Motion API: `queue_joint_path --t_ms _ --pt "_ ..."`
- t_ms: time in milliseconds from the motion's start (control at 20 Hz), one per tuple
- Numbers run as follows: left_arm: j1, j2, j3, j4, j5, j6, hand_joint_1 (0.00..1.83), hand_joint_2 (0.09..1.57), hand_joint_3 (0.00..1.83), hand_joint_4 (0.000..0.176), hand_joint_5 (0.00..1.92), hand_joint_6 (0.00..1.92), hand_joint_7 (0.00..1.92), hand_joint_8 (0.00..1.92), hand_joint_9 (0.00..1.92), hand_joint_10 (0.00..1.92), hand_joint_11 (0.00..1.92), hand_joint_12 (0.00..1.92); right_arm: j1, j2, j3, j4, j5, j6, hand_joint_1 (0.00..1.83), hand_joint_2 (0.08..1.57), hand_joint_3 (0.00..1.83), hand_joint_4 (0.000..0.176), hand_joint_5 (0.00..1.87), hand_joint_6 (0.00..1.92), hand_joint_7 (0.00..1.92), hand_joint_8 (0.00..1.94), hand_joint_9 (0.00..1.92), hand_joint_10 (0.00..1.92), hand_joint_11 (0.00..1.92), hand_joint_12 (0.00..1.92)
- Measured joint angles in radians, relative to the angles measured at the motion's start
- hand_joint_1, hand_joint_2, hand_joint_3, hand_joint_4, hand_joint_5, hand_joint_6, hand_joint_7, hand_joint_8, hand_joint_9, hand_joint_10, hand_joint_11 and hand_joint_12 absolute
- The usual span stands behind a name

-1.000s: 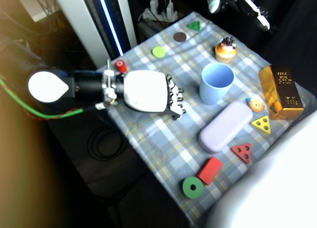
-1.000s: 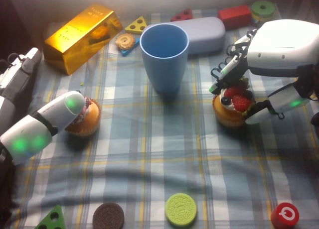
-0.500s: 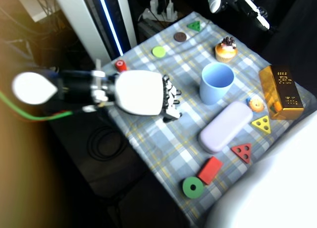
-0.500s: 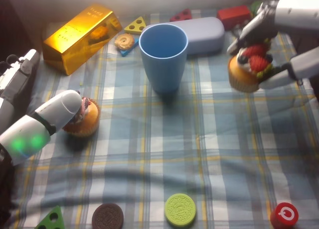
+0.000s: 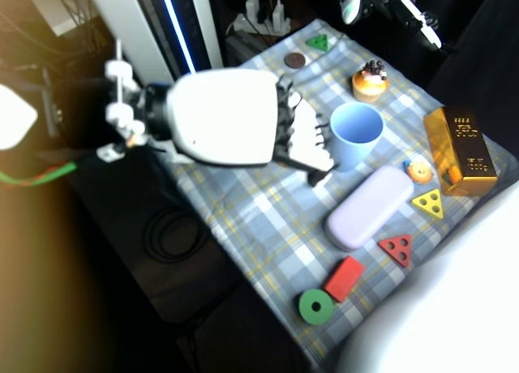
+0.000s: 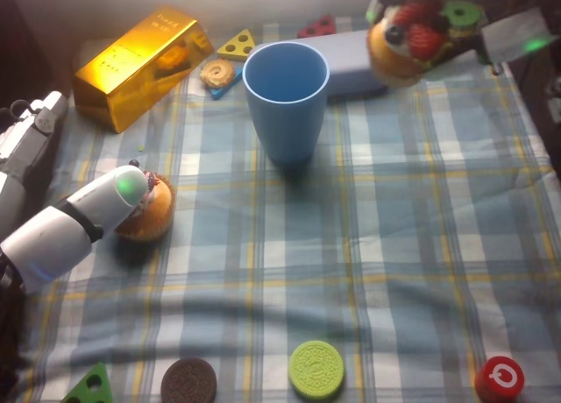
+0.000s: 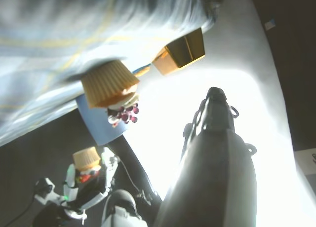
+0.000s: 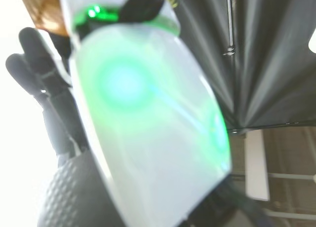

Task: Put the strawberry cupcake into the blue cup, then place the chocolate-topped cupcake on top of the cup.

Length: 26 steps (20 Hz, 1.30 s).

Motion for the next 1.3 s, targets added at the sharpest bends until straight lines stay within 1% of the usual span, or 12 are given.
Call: queue_joint_path --t_ms 50,100,150,200,300,350,500,600,700,750,950,1300 --pt "0.000 0.000 0.003 0.002 0.002 -0.002 0.24 0.89 0.00 0.028 0.14 0.00 0.05 0.01 0.04 0.00 0.03 0.02 0.012 -0.008 0.000 -0.009 0.002 0.001 1.04 1.12 0.00 0.095 0.96 1.00 1.06 0.01 1.01 0.02 0.61 0.88" --pt "0.000 0.000 0.010 0.003 0.006 -0.003 0.21 0.89 0.00 0.012 0.16 0.01 0.07 0.01 0.06 0.01 0.06 0.03 0.024 -0.011 0.000 -0.013 0.010 0.002 1.01 1.13 0.00 0.131 0.94 1.04 1.09 0.01 1.05 0.03 0.57 1.01" --pt "0.000 0.000 0.010 -0.004 0.006 -0.002 0.19 0.88 0.00 0.031 0.15 0.00 0.06 0.00 0.05 0.00 0.05 0.03 0.034 -0.019 0.010 -0.014 0.019 0.004 1.02 1.13 0.00 0.119 0.94 1.03 1.09 0.01 1.05 0.03 0.57 1.04" --pt "0.000 0.000 0.010 -0.011 0.009 -0.002 0.22 0.87 0.00 0.034 0.15 0.00 0.06 0.00 0.05 0.00 0.04 0.02 0.044 -0.039 0.032 -0.013 0.019 0.004 0.97 1.17 0.01 0.158 0.86 1.16 1.01 0.00 1.00 0.01 0.52 1.03" --pt "0.000 0.000 0.010 0.005 0.014 -0.003 0.22 0.87 0.00 0.026 0.16 0.01 0.07 0.01 0.06 0.01 0.05 0.03 0.054 -0.063 0.062 -0.012 0.013 0.009 0.96 1.17 0.00 0.172 0.86 1.16 1.00 0.00 0.99 0.01 0.50 1.05" --pt "0.000 0.000 0.010 0.008 0.018 -0.003 0.19 0.86 0.00 0.034 0.17 0.01 0.07 0.01 0.07 0.01 0.07 0.04 0.055 -0.076 0.077 -0.012 0.012 0.023 0.89 1.13 0.00 0.000 0.79 0.46 0.96 0.00 0.98 0.00 0.51 1.06" --pt "0.000 0.000 0.012 0.006 0.028 -0.003 0.19 0.85 0.00 0.088 0.13 0.00 0.02 0.00 0.00 0.00 0.00 0.00 0.056 -0.138 0.138 -0.013 0.019 0.075 0.88 1.09 0.00 0.000 0.92 0.02 0.97 0.01 1.01 0.02 0.52 1.12" --pt "0.000 0.000 0.012 0.006 0.028 -0.003 0.12 0.84 0.00 0.076 0.18 0.00 0.09 0.01 0.08 0.01 0.06 0.04 0.056 -0.167 0.157 -0.014 0.026 0.087 0.95 1.01 0.00 0.000 0.97 0.00 1.05 0.01 0.83 0.70 0.49 1.52" --pt "0.000 0.000 0.012 0.005 0.029 -0.003 0.11 0.83 0.00 0.085 0.17 0.00 0.08 0.00 0.06 0.00 0.05 0.03 0.056 -0.182 0.162 -0.027 0.039 0.089 0.98 0.99 0.00 0.000 0.97 0.00 1.04 0.00 0.82 0.63 0.47 1.44" --pt "0.000 0.000 0.013 0.007 0.029 -0.003 0.07 0.84 0.00 0.087 0.18 0.00 0.09 0.00 0.08 0.01 0.07 0.04 0.056 -0.185 0.163 -0.028 0.041 0.089 0.97 0.99 0.00 0.000 0.98 0.00 1.03 0.00 0.94 0.22 0.54 1.18" --pt "0.000 0.000 0.018 0.008 0.030 -0.004 0.09 0.83 0.00 0.088 0.17 0.00 0.06 0.00 0.05 0.00 0.04 0.03 0.056 -0.216 0.185 -0.028 0.036 0.089 0.91 1.07 0.00 0.000 0.93 0.00 0.91 0.00 0.86 0.02 0.34 1.15" --pt "0.000 0.000 0.018 0.008 0.031 -0.006 0.08 0.81 0.00 0.106 0.15 0.00 0.05 0.00 0.04 0.00 0.03 0.03 0.045 -0.270 0.222 -0.032 0.042 0.090 1.03 1.07 0.00 0.000 0.83 0.00 0.89 0.00 0.86 0.01 0.33 1.29"
